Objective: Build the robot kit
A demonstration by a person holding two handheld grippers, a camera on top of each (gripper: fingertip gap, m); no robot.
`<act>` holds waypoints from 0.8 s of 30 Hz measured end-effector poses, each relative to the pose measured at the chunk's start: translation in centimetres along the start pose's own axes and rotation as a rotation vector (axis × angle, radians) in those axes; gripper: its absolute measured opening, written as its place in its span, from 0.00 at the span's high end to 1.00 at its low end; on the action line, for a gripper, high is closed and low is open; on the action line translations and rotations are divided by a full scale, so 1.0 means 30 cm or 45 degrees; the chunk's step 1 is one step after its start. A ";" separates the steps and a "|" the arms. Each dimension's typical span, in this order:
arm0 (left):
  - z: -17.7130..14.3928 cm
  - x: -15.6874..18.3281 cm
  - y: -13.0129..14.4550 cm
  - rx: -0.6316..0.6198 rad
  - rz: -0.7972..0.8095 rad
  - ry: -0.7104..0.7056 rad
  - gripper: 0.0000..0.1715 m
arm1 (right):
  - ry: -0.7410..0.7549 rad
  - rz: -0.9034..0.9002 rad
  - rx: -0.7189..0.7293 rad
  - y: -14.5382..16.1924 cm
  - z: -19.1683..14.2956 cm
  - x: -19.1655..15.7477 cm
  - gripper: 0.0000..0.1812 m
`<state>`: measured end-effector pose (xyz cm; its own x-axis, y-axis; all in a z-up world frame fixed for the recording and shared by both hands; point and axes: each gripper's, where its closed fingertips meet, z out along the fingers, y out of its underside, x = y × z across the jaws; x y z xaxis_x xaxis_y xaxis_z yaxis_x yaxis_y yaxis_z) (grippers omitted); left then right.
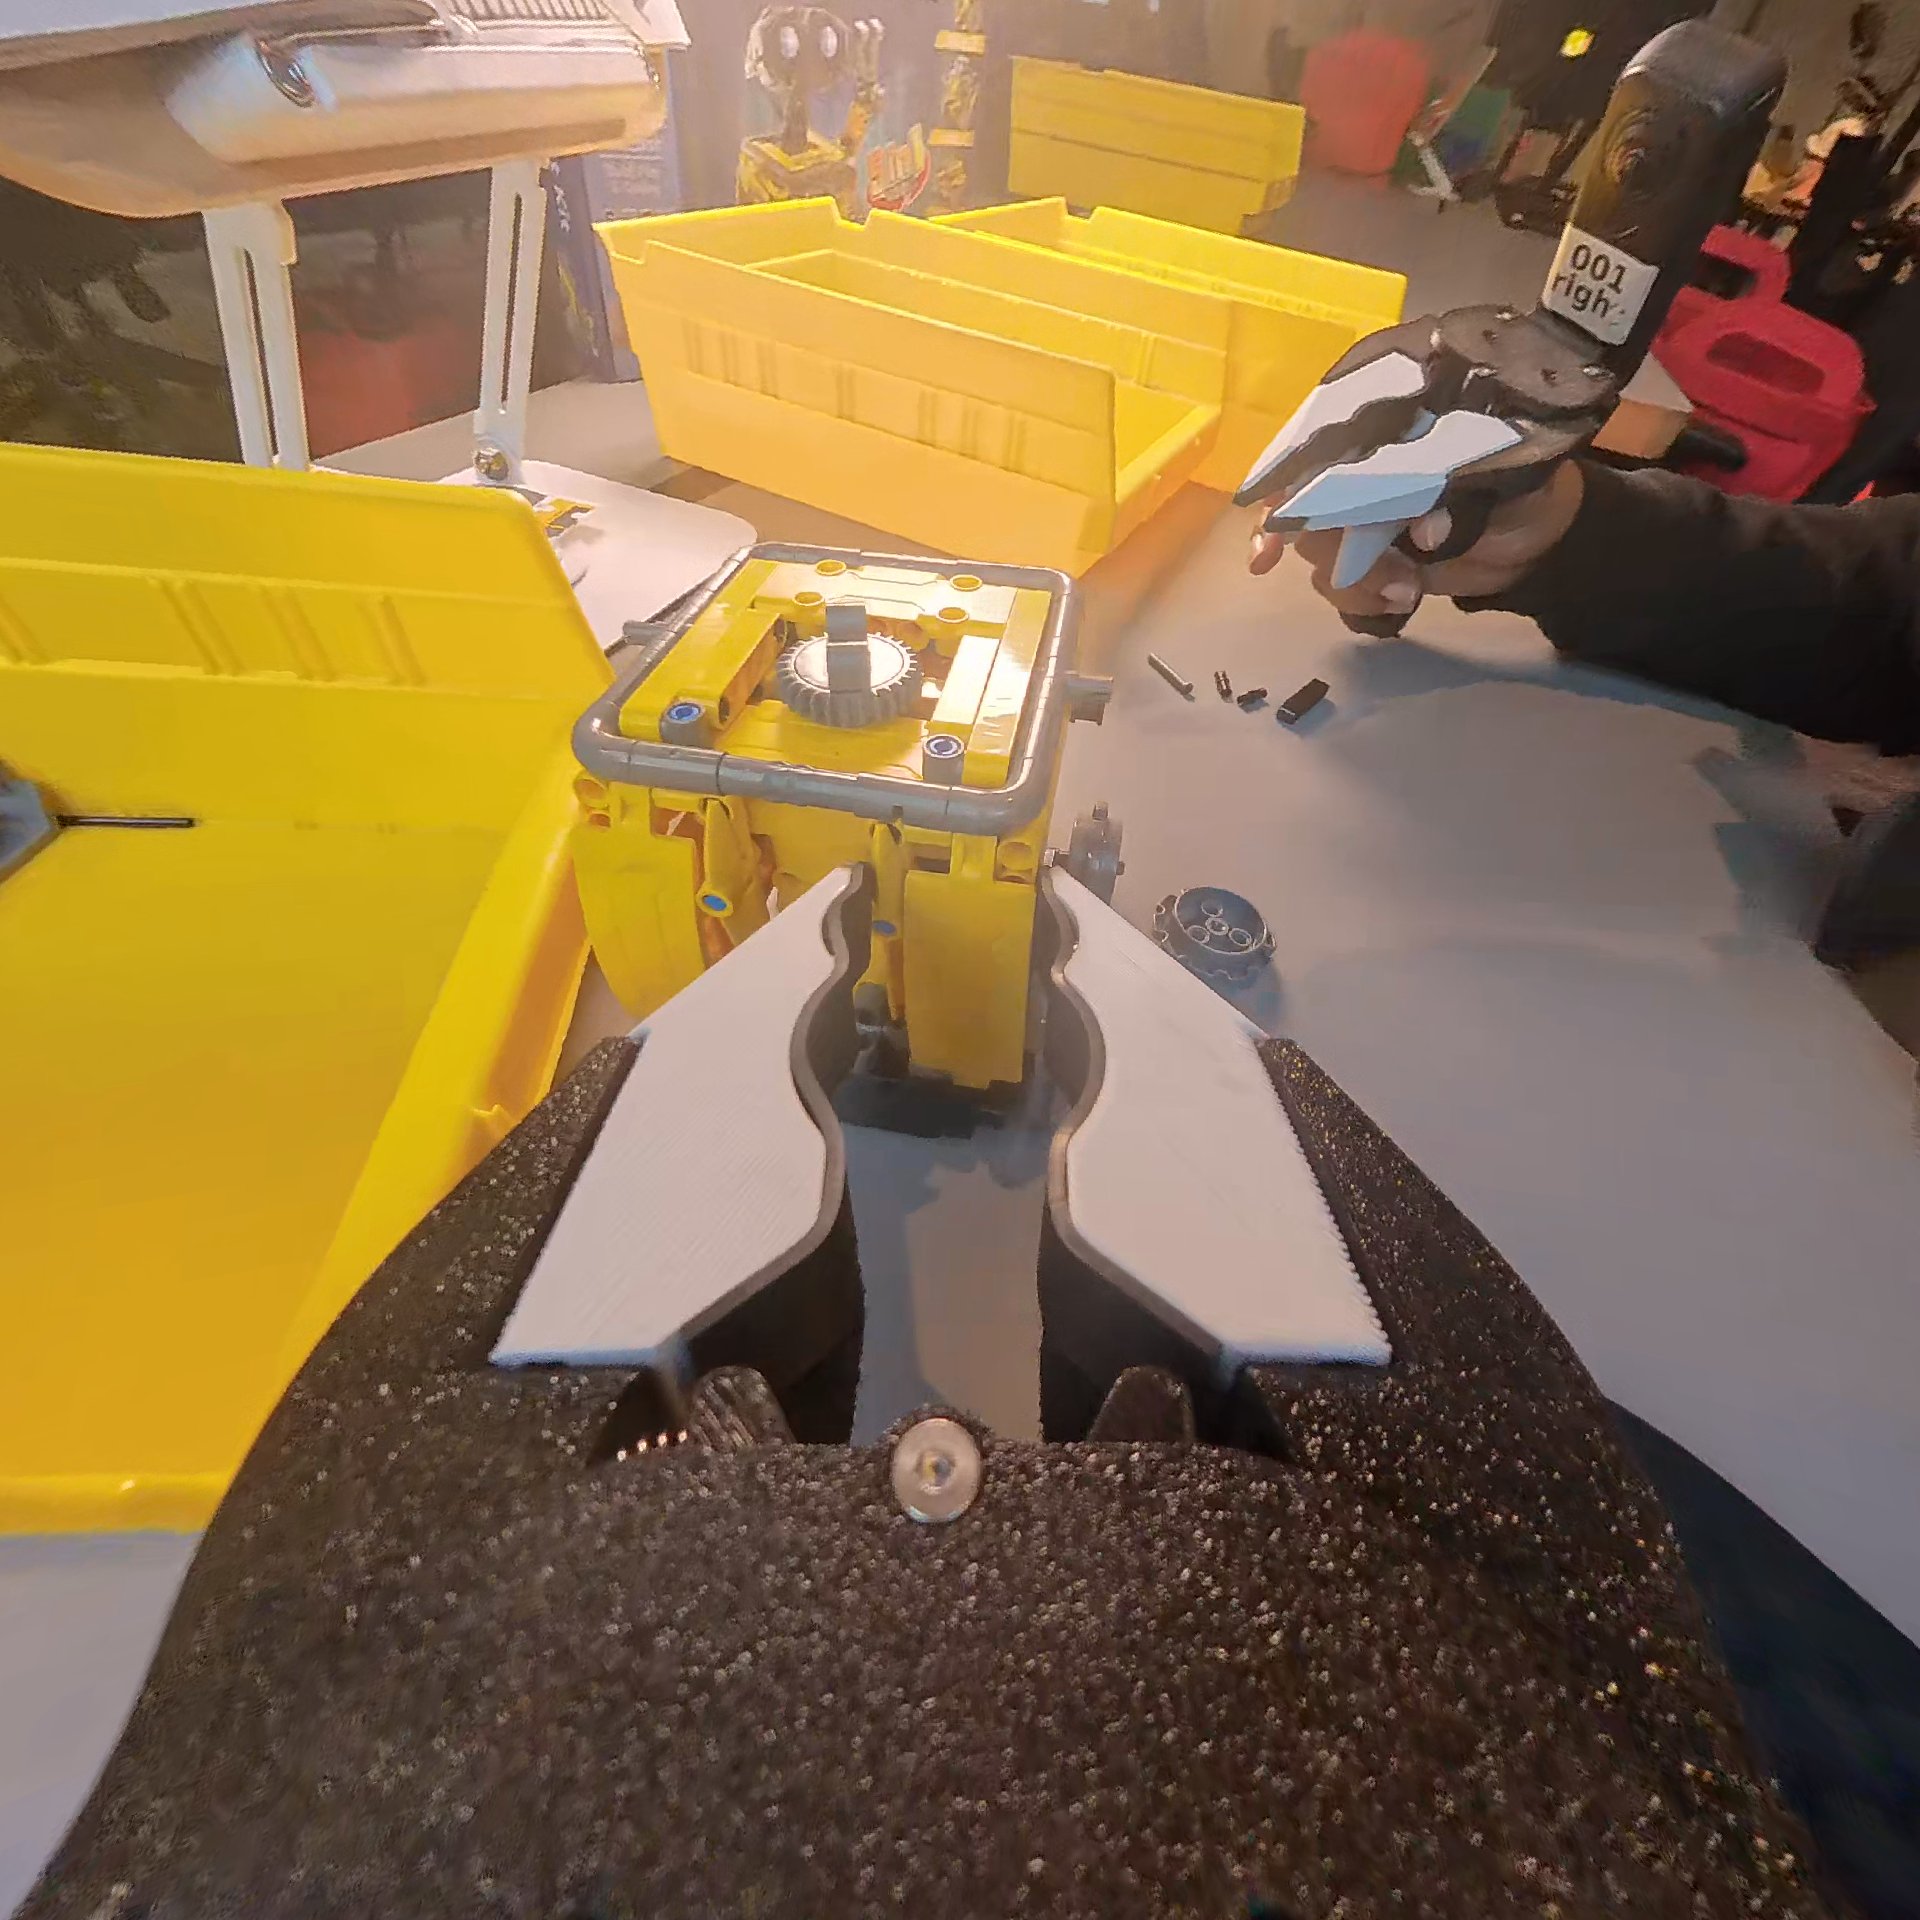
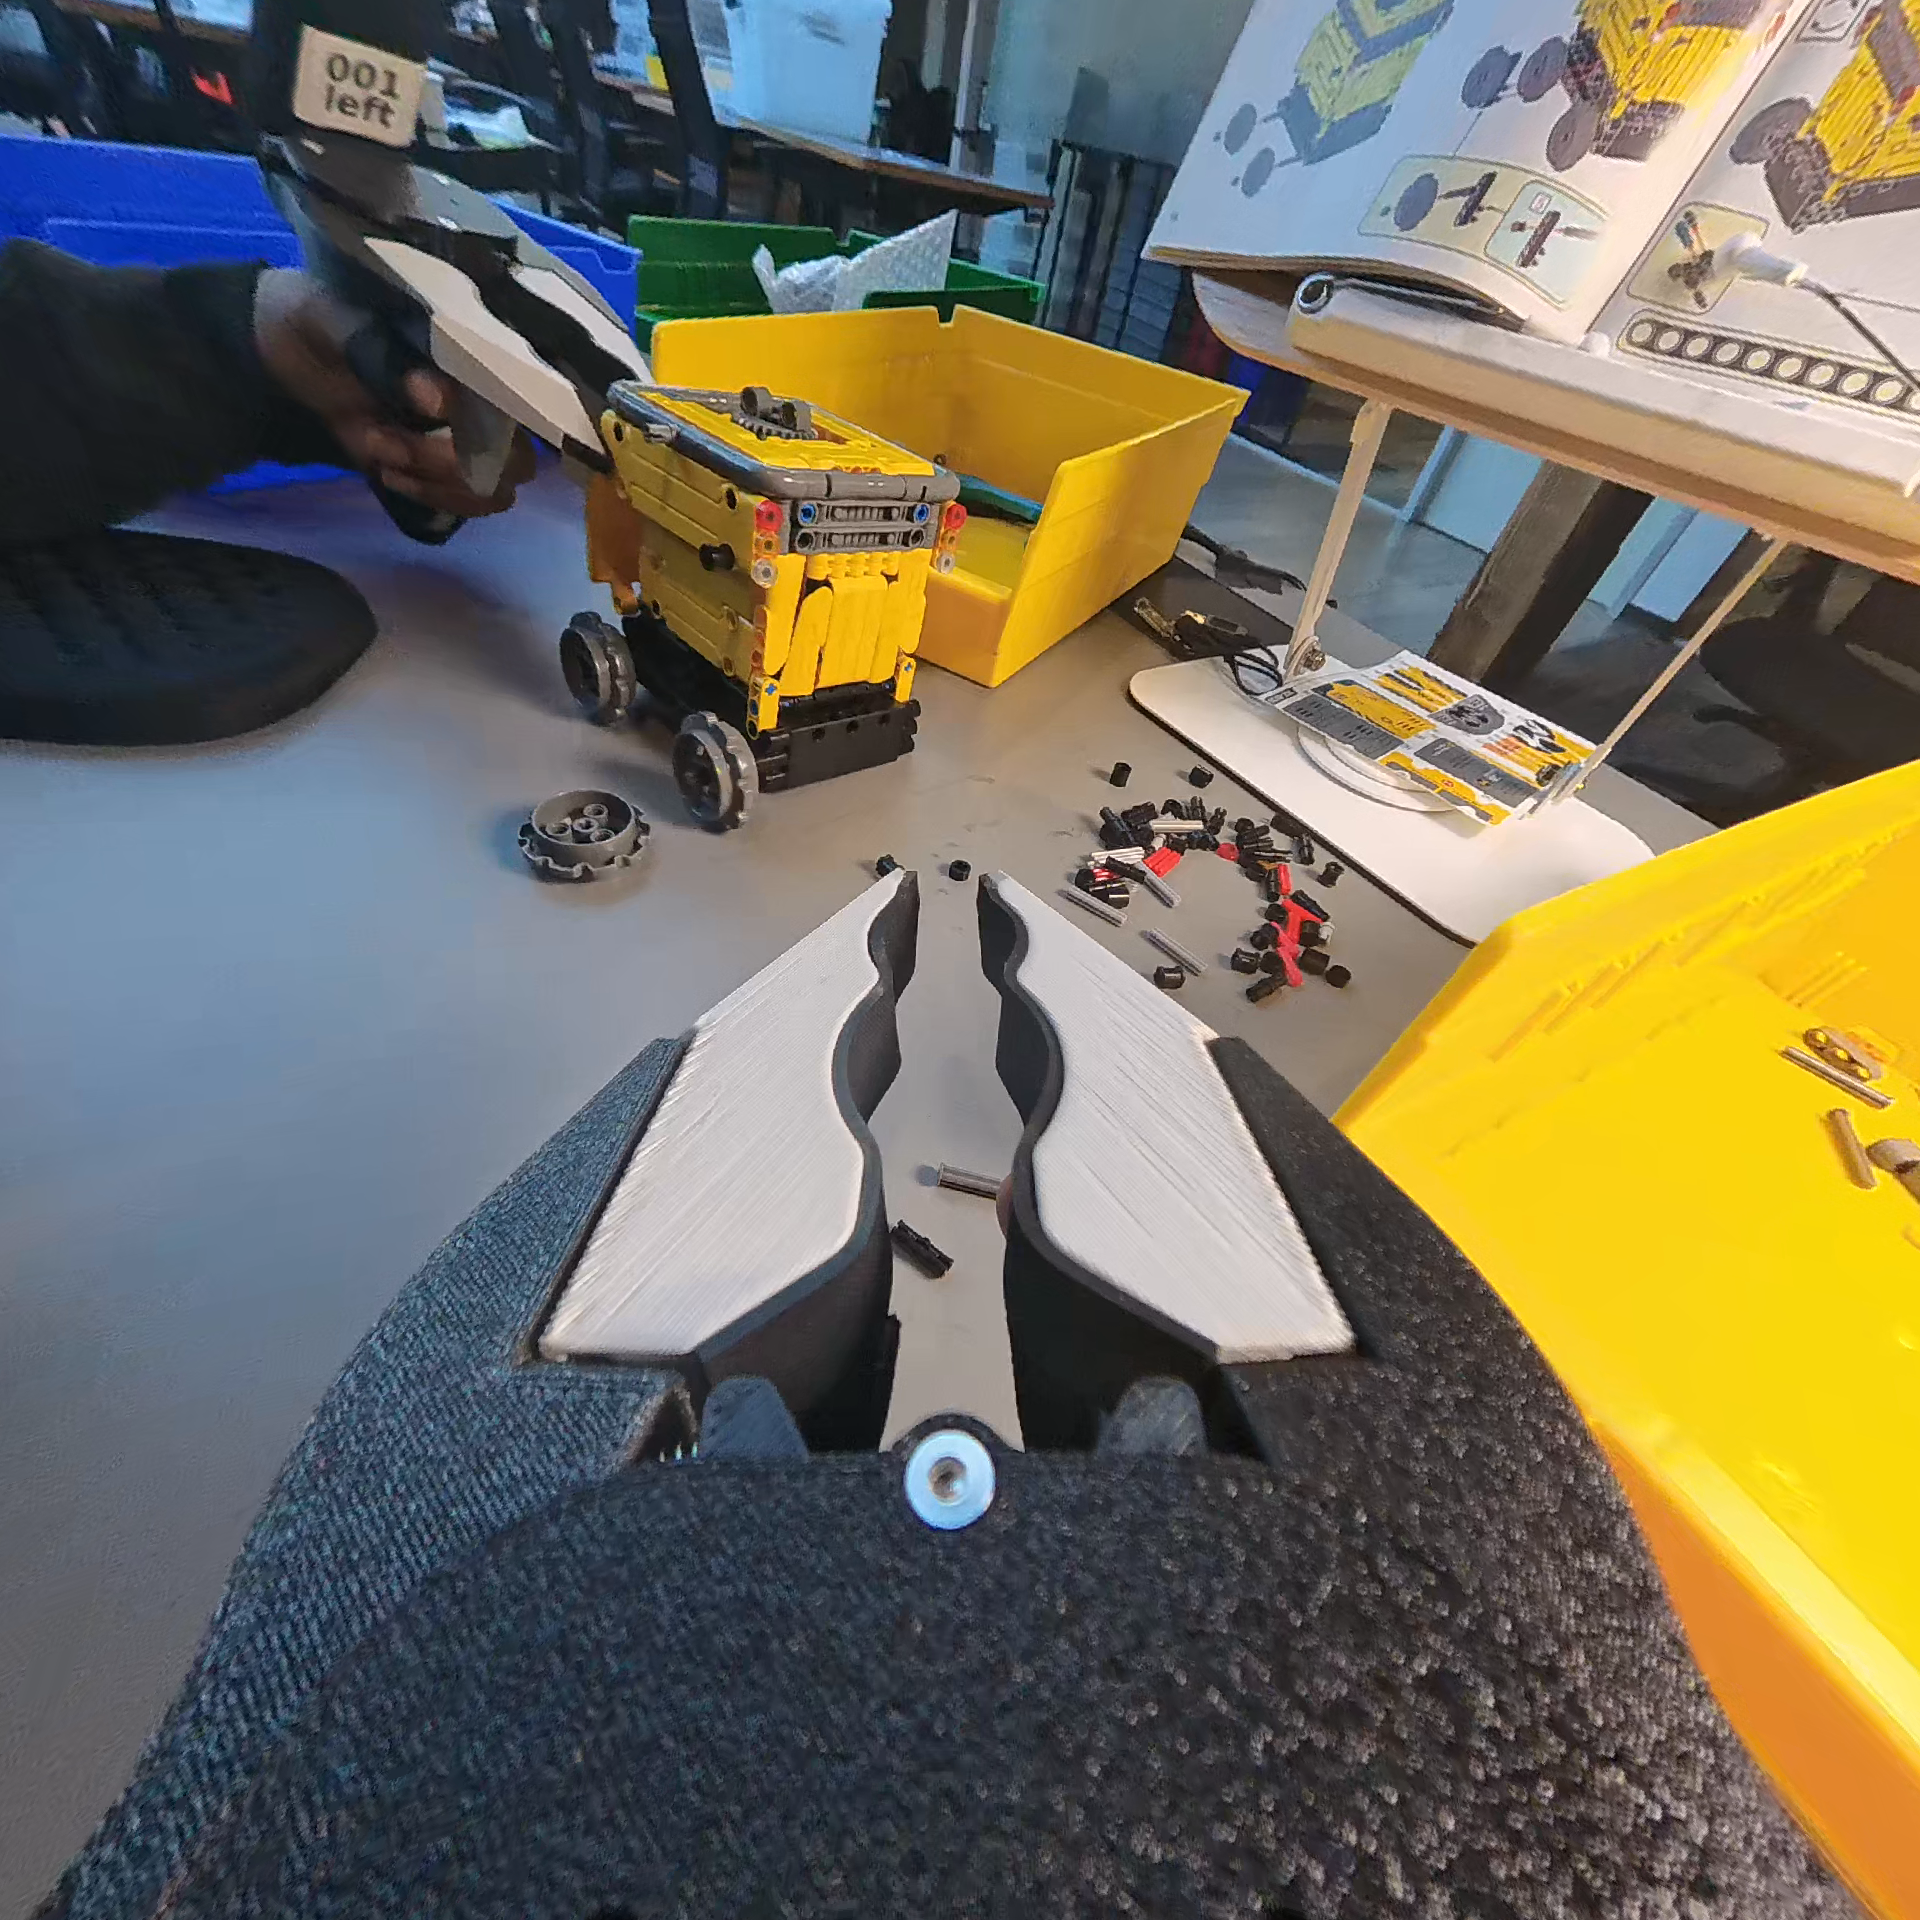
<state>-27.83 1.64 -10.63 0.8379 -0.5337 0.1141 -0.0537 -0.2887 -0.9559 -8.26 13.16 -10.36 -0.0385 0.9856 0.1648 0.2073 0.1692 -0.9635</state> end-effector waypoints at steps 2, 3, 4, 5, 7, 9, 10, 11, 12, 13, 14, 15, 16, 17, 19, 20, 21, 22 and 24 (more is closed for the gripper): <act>-0.002 -0.008 -0.002 0.013 0.000 0.004 0.83 | 0.004 0.013 0.010 -0.003 -0.001 0.005 0.94; -0.002 -0.014 -0.004 0.018 0.001 -0.007 0.83 | 0.008 0.021 0.016 -0.004 -0.002 0.009 0.94; -0.004 -0.017 -0.007 0.025 0.001 -0.019 0.83 | 0.013 0.028 0.021 -0.005 -0.003 0.013 0.94; -0.010 -0.016 -0.018 0.048 0.001 -0.032 0.83 | 0.021 0.038 0.027 -0.006 -0.003 0.020 0.94; -0.031 -0.009 -0.067 0.154 -0.016 -0.075 0.80 | 0.040 0.063 0.039 -0.005 -0.006 0.034 0.93; -0.053 -0.015 -0.114 0.238 -0.005 -0.213 0.76 | 0.068 0.088 0.053 -0.004 -0.008 0.051 0.92; -0.062 -0.019 -0.138 0.286 0.014 -0.304 0.76 | 0.084 0.100 0.061 -0.006 -0.010 0.061 0.92; -0.070 -0.028 -0.158 0.326 0.027 -0.407 0.77 | 0.099 0.113 0.071 -0.009 -0.011 0.070 0.91; -0.074 -0.041 -0.168 0.344 0.038 -0.515 0.77 | 0.117 0.123 0.082 -0.012 -0.012 0.079 0.90; -0.077 -0.051 -0.170 0.348 0.048 -0.611 0.75 | 0.133 0.129 0.091 -0.014 -0.013 0.087 0.90; -0.080 -0.059 -0.172 0.355 0.049 -0.699 0.74 | 0.148 0.133 0.098 -0.016 -0.015 0.094 0.90; -0.082 -0.060 -0.173 0.370 0.042 -0.760 0.73 | 0.162 0.135 0.105 -0.018 -0.017 0.099 0.89; -0.081 -0.055 -0.175 0.390 0.036 -0.796 0.72 | 0.174 0.135 0.111 -0.020 -0.019 0.104 0.87; -0.085 -0.053 -0.177 0.403 0.043 -0.839 0.72 | 0.188 0.136 0.115 -0.020 -0.021 0.109 0.86; -0.093 -0.057 -0.179 0.408 0.073 -0.916 0.72 | 0.211 0.140 0.125 -0.023 -0.025 0.119 0.84; -0.093 -0.060 -0.178 0.415 0.069 -0.932 0.72 | 0.219 0.144 0.130 -0.024 -0.027 0.123 0.82; -0.091 -0.064 -0.172 0.420 0.058 -0.938 0.71 | 0.227 0.148 0.132 -0.024 -0.028 0.127 0.81; -0.085 -0.068 -0.163 0.412 0.044 -0.935 0.71 | 0.233 0.152 0.133 -0.023 -0.029 0.130 0.80; -0.068 -0.073 -0.143 0.385 0.019 -0.912 0.71 | 0.237 0.157 0.135 -0.023 -0.030 0.133 0.78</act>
<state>-30.55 2.43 -6.25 0.9905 0.1375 -0.0032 -0.0031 -0.0010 -1.0000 -7.67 16.97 -8.85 0.1636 0.9839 0.0714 0.0951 0.0563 -0.9939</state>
